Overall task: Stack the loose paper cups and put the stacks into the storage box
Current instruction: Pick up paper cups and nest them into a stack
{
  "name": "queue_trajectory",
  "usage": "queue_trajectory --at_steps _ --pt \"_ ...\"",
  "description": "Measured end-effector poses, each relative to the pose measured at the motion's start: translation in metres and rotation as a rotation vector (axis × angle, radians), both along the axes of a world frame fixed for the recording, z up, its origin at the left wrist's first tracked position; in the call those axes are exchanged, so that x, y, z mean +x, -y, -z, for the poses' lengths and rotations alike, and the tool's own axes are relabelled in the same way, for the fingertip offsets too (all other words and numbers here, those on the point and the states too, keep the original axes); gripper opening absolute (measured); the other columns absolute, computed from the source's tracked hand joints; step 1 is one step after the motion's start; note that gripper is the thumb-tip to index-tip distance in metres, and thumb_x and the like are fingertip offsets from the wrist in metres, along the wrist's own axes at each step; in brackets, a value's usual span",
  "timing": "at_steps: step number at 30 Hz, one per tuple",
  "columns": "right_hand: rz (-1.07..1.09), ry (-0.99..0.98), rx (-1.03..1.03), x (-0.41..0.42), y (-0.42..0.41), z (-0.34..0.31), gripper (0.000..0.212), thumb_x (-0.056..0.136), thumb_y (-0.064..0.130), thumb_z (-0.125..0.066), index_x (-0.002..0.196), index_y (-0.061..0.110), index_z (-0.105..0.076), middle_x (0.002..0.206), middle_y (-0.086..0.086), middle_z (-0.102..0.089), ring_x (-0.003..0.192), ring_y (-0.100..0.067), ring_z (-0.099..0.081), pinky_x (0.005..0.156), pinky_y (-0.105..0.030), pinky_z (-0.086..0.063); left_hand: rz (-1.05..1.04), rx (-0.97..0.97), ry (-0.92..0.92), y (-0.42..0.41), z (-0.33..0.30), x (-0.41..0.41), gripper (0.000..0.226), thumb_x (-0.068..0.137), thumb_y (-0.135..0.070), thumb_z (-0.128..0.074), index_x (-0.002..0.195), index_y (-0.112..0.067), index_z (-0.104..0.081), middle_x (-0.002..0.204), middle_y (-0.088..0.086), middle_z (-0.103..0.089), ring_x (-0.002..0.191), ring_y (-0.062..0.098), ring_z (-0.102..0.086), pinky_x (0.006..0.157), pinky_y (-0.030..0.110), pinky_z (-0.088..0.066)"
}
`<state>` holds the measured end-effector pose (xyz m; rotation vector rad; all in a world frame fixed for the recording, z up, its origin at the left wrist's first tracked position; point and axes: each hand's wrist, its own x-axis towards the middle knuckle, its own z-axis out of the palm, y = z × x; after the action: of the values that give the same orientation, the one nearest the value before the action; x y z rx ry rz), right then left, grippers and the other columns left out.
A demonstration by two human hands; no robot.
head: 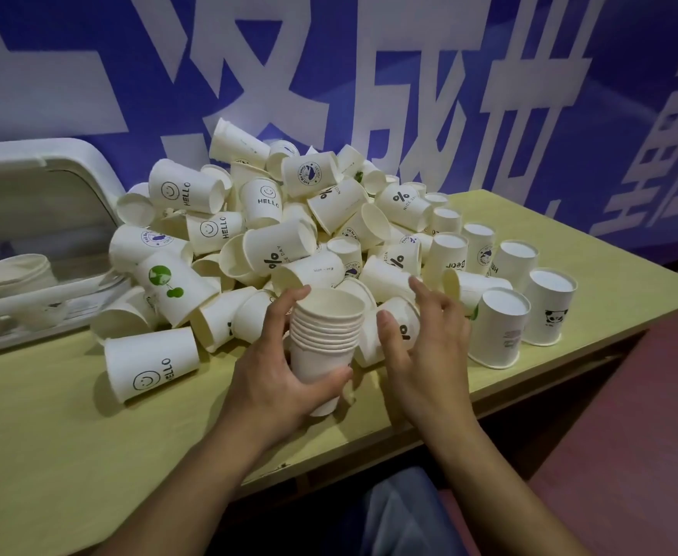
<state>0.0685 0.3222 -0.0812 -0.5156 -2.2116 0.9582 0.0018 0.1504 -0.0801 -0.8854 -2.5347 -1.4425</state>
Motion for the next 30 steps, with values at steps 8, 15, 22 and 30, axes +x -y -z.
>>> queue_trajectory --at_steps 8,15,22,30 --pt "0.026 0.193 -0.068 -0.01 -0.007 0.012 0.063 0.093 0.05 -0.058 0.147 0.026 -0.038 0.139 -0.003 -0.034 0.117 -0.018 -0.045 0.098 -0.028 -0.037 -0.042 0.003 0.045 0.006 -0.002 -0.004 0.102 0.066 -0.043 -0.089 0.128 -0.077 -0.016 0.112 -0.047 -0.039 0.091 -0.039 -0.039 0.085 0.023 -0.044" --pt "-0.039 -0.215 -0.351 -0.014 -0.011 0.005 0.018 0.098 0.027 -0.06 0.109 0.037 -0.07 0.119 0.016 -0.054 0.106 0.0 -0.059 0.09 -0.022 -0.053 0.002 -0.031 0.04 0.004 -0.004 -0.006 0.105 0.067 -0.043 -0.088 0.138 -0.073 -0.017 0.111 -0.048 -0.039 0.092 -0.036 -0.042 0.084 0.023 -0.047" --pt "-0.033 -0.571 -0.22 -0.009 -0.02 -0.029 0.023 0.097 0.012 -0.061 0.104 0.033 -0.068 0.116 0.0 -0.058 0.112 -0.006 -0.057 0.079 -0.007 -0.046 0.058 -0.142 -0.012 0.0 -0.015 -0.008 0.109 0.069 -0.049 -0.084 0.134 -0.081 -0.003 0.12 -0.026 -0.055 0.102 0.007 -0.064 0.088 0.032 -0.053" --pt "-0.213 -0.596 -0.233 -0.007 -0.022 -0.044 0.018 0.1 0.024 -0.056 0.104 0.037 -0.068 0.117 -0.001 -0.064 0.109 -0.023 -0.064 0.085 -0.047 -0.057 0.083 -0.209 -0.058 -0.002 -0.018 -0.008 0.116 0.071 -0.052 -0.082 0.136 -0.079 0.01 0.126 -0.016 -0.063 0.098 0.012 -0.066 0.087 0.033 -0.055"
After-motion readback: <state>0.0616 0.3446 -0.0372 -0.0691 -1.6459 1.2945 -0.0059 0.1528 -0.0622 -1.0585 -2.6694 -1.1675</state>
